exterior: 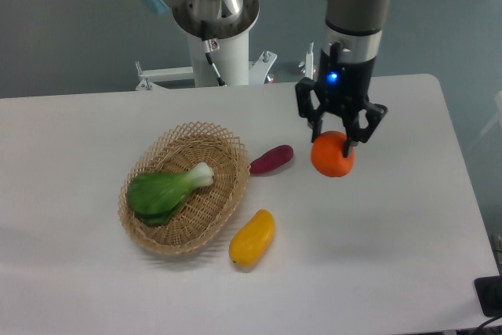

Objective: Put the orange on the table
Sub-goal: 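Lift the held orange and carry it away from the basket, then lower the orange toward the table beside the purple sweet potato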

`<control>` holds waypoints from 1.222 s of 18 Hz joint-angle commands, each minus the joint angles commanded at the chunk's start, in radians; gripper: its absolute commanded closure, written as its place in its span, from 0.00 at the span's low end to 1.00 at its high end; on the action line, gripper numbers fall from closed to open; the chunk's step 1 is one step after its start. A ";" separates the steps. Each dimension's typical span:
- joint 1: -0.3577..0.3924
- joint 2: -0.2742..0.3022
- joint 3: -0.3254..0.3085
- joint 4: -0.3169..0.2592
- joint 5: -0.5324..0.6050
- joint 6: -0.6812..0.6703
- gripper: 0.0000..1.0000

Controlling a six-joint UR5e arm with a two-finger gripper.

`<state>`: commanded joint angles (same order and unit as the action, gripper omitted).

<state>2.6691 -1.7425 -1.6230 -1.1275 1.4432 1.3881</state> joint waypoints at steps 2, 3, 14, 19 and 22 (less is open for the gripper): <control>0.000 -0.029 0.002 0.003 0.019 0.003 0.47; 0.000 -0.040 -0.002 0.018 0.022 -0.003 0.47; -0.046 -0.181 -0.118 0.313 0.054 -0.258 0.47; -0.064 -0.212 -0.124 0.316 0.086 -0.250 0.46; -0.064 -0.236 -0.121 0.316 0.097 -0.247 0.46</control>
<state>2.6047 -1.9787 -1.7442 -0.8115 1.5400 1.1413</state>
